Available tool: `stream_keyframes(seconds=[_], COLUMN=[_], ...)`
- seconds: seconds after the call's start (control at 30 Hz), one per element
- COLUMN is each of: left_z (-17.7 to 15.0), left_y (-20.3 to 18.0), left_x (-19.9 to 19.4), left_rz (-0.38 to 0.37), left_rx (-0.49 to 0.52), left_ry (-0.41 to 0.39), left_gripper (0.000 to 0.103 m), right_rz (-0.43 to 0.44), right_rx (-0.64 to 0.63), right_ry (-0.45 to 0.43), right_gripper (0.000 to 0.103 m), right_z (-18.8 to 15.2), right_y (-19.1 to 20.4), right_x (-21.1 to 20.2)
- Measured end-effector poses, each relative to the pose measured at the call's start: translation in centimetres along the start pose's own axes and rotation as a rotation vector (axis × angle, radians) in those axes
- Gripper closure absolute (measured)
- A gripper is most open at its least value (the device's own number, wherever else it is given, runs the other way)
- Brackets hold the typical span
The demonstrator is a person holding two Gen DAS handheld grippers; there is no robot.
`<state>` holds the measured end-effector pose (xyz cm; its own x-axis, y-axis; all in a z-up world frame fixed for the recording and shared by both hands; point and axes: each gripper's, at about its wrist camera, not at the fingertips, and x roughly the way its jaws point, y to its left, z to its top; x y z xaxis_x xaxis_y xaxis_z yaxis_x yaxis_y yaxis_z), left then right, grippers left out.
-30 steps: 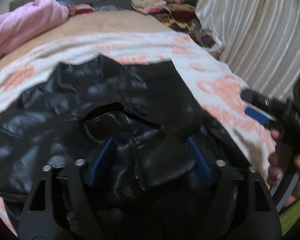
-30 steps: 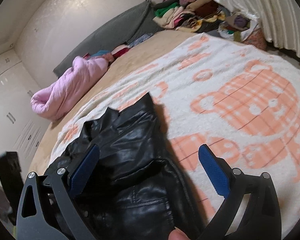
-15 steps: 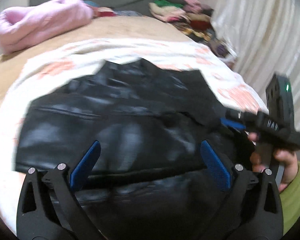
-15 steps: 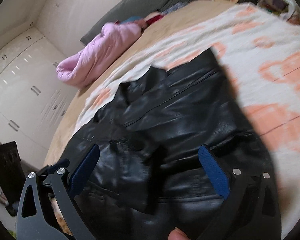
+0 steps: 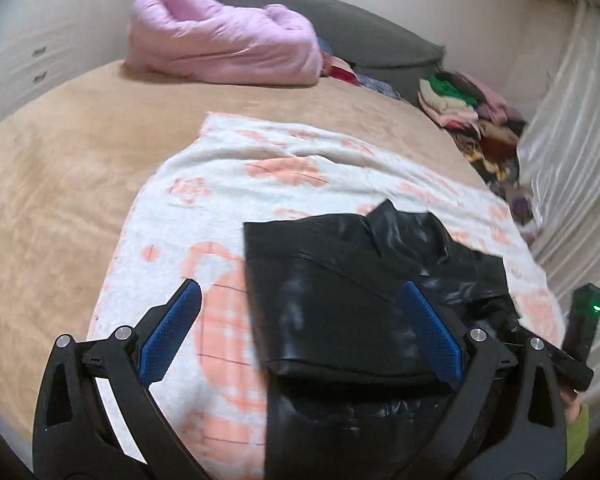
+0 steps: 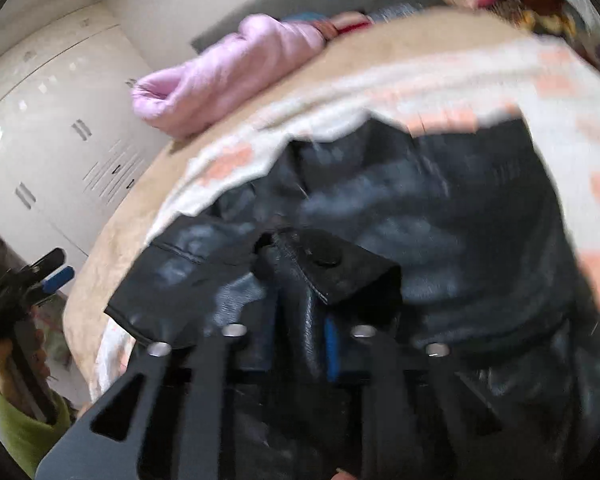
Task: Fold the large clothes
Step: 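Open the left tool and release the sleeve onto the jacket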
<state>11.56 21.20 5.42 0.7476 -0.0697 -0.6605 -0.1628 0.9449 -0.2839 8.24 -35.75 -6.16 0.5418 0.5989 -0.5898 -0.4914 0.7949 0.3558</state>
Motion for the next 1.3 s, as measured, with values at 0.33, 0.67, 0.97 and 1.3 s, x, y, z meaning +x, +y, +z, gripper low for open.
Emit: stream_keyframes(seconds=[0.33,0.67,0.97,1.3], left_z=[0.4,1.1,1.1,-1.1], left_y=[0.1,-3.6,-5.7,-7.0], left_x=[0.9,3.7,8.0,12.1], left_rz=[-0.026,-0.069,-0.154,-0.167], left_rx=[-0.048,0.033,0.035,0.080], left_ry=[0.014,0.055,0.124,0.262], left_gripper=[0.010,0.010,0.034,0.063], right_rz=[-0.023,-0.063,-0.102,-0.128], right_rx=[-0.270,-0.270,-0.246,-0.223], right_ry=[-0.174,-0.182,-0.143,-0.115], right_gripper=[0.092,0.092,0.091,0.087], right_z=[6.7,7.0,6.3,5.7], right_y=[3.9,2.2,1.0,-0.2], right_x=[-6.3,-6.9,-5.6,-4.6])
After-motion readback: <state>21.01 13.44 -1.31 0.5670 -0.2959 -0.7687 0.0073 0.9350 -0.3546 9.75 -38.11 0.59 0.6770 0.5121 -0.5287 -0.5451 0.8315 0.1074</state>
